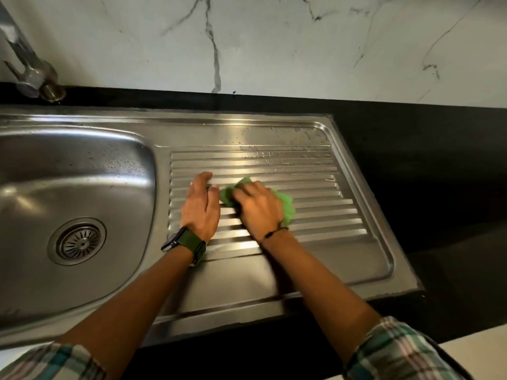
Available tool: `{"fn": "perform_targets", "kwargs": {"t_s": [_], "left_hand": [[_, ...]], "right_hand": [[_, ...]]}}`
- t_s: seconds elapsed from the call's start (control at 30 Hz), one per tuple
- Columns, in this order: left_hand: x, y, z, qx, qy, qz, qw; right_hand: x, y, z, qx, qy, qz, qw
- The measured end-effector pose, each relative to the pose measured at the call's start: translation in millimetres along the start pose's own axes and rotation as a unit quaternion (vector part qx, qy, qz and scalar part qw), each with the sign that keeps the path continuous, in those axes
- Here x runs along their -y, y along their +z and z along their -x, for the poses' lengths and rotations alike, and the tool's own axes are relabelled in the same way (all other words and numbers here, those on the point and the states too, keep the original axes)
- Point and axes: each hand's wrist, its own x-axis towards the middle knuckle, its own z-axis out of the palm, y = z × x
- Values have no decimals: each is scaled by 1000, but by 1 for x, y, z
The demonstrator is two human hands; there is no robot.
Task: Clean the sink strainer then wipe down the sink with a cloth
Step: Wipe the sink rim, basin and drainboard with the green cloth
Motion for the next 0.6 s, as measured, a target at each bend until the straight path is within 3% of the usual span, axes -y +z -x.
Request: {"fn": "perform_targets", "kwargs": {"t_s": [0.07,0.2,0.3,0.37,0.43,0.53,0.6], "left_hand": [[0,1,0,2,-3,0,1000],[-1,0,-1,-10,-6,-14,1000],[-4,1,-1,-14,-21,-2,1000],[-5,3,-2,-18,-26,8,999],[-5,5,-3,-20,-27,20,999],[-5,3,-4,-37,-37,55,997],[-6,0,-3,-56,-41,83,994]], "right_hand": [[-47,-9,11,-12,50,7,999],[-134,-26,23,-46,238,62,968],[-142,-33,11,-51,348,84,932],[-115,-28,-5,-43,377,60,923],[-61,-11,-21,-14,326,29,945],[24,19,-29,7,175,-19,984],[37,17,-30,12,109,-27,994]]}}
